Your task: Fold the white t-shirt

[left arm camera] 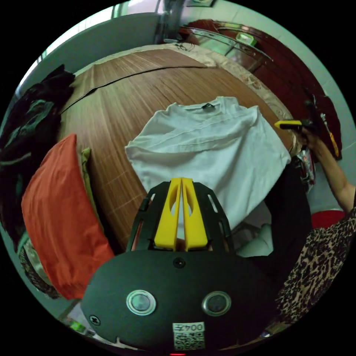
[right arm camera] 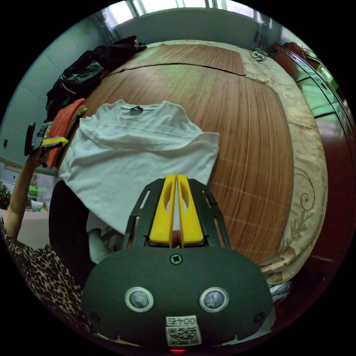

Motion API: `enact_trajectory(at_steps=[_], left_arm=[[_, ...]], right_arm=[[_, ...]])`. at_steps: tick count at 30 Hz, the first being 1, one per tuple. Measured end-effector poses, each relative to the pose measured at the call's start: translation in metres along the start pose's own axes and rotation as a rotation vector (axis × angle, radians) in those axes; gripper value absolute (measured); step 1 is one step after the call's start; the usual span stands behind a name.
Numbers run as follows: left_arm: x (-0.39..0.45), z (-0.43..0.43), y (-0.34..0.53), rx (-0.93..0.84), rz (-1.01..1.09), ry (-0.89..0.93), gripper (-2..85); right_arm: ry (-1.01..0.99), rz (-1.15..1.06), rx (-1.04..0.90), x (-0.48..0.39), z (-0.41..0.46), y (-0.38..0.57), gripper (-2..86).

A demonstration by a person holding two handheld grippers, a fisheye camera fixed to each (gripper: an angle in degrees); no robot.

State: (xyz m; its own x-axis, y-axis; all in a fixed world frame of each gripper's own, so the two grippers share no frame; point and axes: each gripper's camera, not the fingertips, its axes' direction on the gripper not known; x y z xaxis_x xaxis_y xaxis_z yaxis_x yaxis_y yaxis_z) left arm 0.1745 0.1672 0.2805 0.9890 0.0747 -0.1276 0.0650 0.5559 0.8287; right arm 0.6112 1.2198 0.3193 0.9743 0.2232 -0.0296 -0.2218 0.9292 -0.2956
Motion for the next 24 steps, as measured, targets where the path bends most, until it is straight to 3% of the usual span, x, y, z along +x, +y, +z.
enact_trajectory(at_steps=[4, 9, 12, 17, 20, 24], left_arm=[[-0.009, 0.037, -0.05, -0.106, 0.112, 0.012, 0.8], [-0.046, 0.055, -0.093, -0.145, 0.075, 0.065, 0.8], [-0.082, 0.055, -0.111, -0.092, -0.059, 0.139, 0.9], [-0.146, 0.056, -0.105, 0.049, -0.392, 0.215, 1.0], [-0.161, 0.049, -0.087, 0.148, -0.449, 0.219, 1.2], [-0.155, 0.042, -0.061, 0.191, -0.335, 0.093, 2.4]], right_arm=[[0.025, -0.164, -0.137, 0.0, 0.025, -0.045, -0.7], [0.011, -0.252, -0.233, 0.017, 0.046, -0.088, -0.7], [-0.038, -0.153, -0.181, 0.046, 0.047, -0.113, -0.7], [-0.173, 0.202, 0.07, 0.113, 0.039, -0.114, -0.5], [-0.207, 0.188, 0.136, 0.118, 0.034, -0.094, 0.3], [-0.187, -0.008, 0.135, 0.093, 0.037, -0.068, 5.0]])
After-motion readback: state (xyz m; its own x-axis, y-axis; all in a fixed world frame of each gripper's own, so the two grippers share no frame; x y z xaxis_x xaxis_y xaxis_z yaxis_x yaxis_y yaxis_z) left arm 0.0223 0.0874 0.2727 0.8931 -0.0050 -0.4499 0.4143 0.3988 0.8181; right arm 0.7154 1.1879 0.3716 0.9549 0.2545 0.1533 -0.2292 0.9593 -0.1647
